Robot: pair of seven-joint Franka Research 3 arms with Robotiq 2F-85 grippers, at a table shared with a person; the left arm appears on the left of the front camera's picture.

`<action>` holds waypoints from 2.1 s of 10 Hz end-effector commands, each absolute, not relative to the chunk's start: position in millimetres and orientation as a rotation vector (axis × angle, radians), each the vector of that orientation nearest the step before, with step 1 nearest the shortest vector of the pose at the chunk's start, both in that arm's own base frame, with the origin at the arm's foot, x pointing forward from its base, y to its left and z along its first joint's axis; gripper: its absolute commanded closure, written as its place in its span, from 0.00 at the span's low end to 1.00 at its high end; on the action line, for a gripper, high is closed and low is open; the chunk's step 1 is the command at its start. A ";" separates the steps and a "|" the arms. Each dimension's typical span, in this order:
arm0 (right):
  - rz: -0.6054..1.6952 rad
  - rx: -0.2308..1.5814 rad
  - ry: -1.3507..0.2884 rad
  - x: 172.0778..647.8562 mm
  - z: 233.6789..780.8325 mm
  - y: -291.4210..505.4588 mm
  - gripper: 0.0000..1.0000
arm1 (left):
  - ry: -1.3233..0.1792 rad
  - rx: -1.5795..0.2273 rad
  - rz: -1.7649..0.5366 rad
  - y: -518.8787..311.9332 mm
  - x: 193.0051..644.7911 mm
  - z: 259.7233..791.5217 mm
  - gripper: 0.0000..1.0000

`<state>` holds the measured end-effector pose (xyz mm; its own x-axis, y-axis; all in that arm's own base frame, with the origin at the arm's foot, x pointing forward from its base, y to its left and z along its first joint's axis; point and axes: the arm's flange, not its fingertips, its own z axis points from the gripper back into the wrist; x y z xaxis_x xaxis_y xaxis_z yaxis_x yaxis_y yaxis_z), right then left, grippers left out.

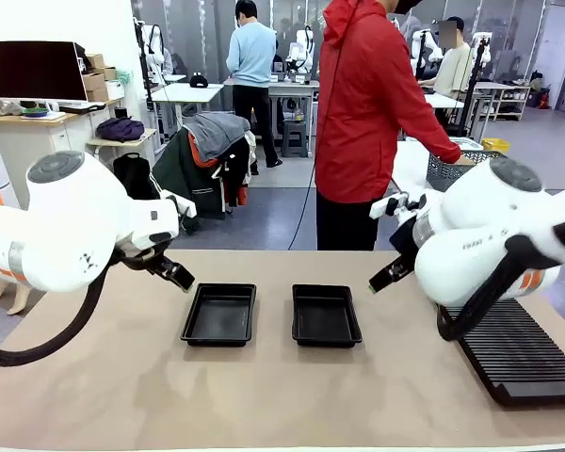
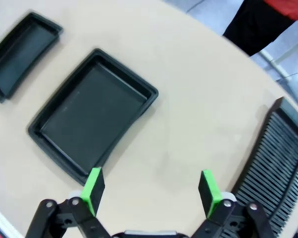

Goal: Inspect and transfer BCBs to ESD trays.
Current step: Pick up the Blank PCB from the PCB Rack and place it in the left ESD tray.

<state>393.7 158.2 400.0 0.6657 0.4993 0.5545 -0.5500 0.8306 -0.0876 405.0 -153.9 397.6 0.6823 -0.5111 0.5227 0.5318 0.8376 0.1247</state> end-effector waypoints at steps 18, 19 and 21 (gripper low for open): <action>0.114 0.719 -0.218 355.1 599.4 -95.0 0.00 | -0.249 -0.504 -0.143 -47.2 331.8 630.1 0.00; 0.110 0.716 -0.202 358.6 602.0 -98.6 0.00 | -0.244 -0.502 -0.139 -46.9 331.8 631.9 0.00; 0.100 0.701 -0.196 364.3 614.5 -106.1 0.00 | -0.235 -0.477 -0.131 -49.3 326.4 640.4 0.00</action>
<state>360.7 -101.1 605.0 0.9775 0.0162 0.2104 -0.1467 0.7691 0.6221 331.4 -46.2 632.4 0.9568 -0.0892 0.2766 0.2059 0.8797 -0.4287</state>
